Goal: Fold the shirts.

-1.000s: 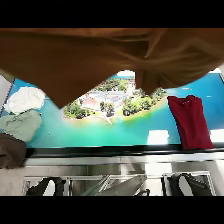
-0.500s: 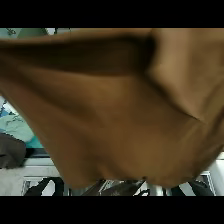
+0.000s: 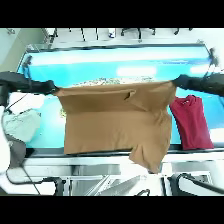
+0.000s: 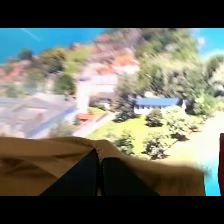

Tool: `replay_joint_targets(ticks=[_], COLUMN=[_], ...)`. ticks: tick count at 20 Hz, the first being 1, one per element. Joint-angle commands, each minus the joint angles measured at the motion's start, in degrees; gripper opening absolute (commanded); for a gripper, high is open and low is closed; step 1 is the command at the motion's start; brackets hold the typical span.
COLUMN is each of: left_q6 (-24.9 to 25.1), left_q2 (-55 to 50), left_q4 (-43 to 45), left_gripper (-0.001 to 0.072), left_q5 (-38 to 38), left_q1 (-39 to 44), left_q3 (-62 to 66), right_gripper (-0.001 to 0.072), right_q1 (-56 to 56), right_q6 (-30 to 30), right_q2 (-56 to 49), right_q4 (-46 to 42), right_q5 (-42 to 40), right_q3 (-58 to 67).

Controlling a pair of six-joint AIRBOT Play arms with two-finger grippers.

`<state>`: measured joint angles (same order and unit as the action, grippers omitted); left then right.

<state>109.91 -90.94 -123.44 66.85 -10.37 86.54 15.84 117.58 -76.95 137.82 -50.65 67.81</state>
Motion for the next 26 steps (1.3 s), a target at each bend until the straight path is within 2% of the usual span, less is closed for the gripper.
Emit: replay_joint_targets(ticks=[1, 6, 11, 13, 19, 26], left_q6=[-3.3, -6.9, -7.6, -9.0, -9.0, -9.0], left_q2=[-14.8, -24.8, -26.9, -26.9, -27.0, -27.0], left_q4=[1.4, 2.5, 4.7, 9.0, 11.5, 11.2], left_gripper=[0.001, 0.001, 0.001, 0.0011, 0.0011, 0.0011], left_q5=[-1.2, 1.3, 4.6, 5.2, 2.6, 4.2], left_q1=[0.7, 1.6, 2.6, 3.7, 5.9, 6.4], left_q3=[8.6, 24.2, 25.2, 23.8, 22.0, 22.0], right_gripper=[0.0019, 0.0019, 0.0019, 0.0019, 0.0019, 0.0019], right_q1=[-0.2, -0.2, -1.1, -2.2, -4.2, -4.6], right_q6=[0.2, 0.1, -8.2, -9.0, -9.6, -9.6], right_q2=[-13.2, -17.3, -17.4, -17.4, -20.0, -20.7], right_q4=[2.4, 0.3, -17.6, -20.3, -21.1, -19.5], right_q5=[4.2, 4.2, 1.2, 1.6, 3.4, 4.6], right_q3=[3.5, 10.7, 9.8, 7.6, 4.9, 4.9])
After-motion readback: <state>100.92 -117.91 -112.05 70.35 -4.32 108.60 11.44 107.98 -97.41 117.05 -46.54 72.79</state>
